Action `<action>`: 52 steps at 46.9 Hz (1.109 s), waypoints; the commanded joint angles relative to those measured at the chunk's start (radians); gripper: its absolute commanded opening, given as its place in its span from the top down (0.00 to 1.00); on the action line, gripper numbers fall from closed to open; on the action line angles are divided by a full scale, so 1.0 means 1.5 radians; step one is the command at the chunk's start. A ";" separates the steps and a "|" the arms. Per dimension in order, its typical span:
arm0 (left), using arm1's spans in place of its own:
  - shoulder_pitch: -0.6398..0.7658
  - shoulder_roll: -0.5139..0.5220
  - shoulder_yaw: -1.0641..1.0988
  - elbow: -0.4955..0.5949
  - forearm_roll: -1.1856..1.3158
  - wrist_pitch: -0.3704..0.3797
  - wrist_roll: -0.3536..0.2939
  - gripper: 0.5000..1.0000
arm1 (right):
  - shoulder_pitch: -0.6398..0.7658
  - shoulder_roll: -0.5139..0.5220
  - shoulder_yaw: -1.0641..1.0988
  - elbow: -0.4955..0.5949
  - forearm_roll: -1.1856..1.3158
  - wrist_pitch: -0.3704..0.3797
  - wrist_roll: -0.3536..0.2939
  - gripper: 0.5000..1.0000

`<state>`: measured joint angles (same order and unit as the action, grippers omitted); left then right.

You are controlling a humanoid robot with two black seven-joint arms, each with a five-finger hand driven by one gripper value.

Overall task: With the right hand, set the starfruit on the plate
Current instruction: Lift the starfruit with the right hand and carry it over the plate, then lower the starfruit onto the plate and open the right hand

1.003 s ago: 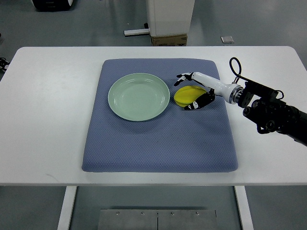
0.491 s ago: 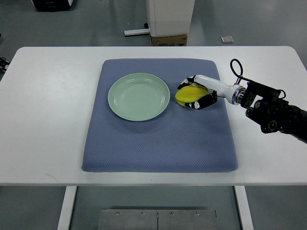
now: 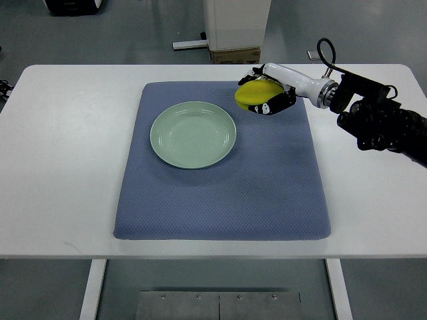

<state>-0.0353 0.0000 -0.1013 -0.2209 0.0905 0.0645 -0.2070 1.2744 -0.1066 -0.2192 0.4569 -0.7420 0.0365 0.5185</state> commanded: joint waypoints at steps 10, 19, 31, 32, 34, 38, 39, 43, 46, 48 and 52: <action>0.000 0.000 -0.001 0.000 0.000 0.000 0.000 0.00 | 0.033 0.071 0.000 0.000 0.001 0.012 -0.027 1.00; 0.000 0.000 0.000 0.000 0.000 0.000 0.000 0.00 | 0.036 0.071 0.000 0.000 0.000 0.012 -0.040 1.00; 0.000 0.000 -0.001 0.000 0.000 0.000 0.000 0.00 | 0.035 0.071 0.000 0.014 0.000 0.012 -0.056 1.00; 0.000 0.000 0.000 0.000 0.000 0.000 0.000 0.00 | 0.035 0.071 0.000 0.024 0.000 0.011 -0.059 1.00; 0.000 0.000 0.000 0.000 0.000 0.000 0.000 0.00 | 0.035 0.071 0.000 0.047 0.000 0.011 -0.063 1.00; 0.000 0.000 0.000 0.000 0.000 0.000 0.000 0.00 | 0.036 0.071 0.000 0.085 0.000 0.008 -0.075 1.00; 0.000 0.000 0.000 0.000 0.000 0.000 0.000 0.00 | 0.036 0.071 0.000 0.092 0.000 0.007 -0.077 1.00; 0.000 0.000 0.000 0.000 0.000 0.000 0.000 0.00 | 0.035 0.071 0.000 0.116 -0.001 0.005 -0.082 1.00; 0.000 0.000 0.000 0.000 0.000 0.000 0.000 0.00 | 0.035 0.071 -0.001 0.127 -0.001 0.005 -0.086 1.00; 0.000 0.000 0.000 0.000 0.000 0.000 0.000 0.00 | 0.035 0.071 -0.001 0.131 -0.001 0.005 -0.088 1.00; 0.000 0.000 0.000 0.000 0.000 0.000 0.000 0.00 | 0.034 0.071 -0.002 0.131 -0.001 0.005 -0.094 1.00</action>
<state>-0.0352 0.0000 -0.1014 -0.2208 0.0905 0.0644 -0.2071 1.3260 0.0000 -0.2208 0.6528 -0.7440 0.0445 0.3847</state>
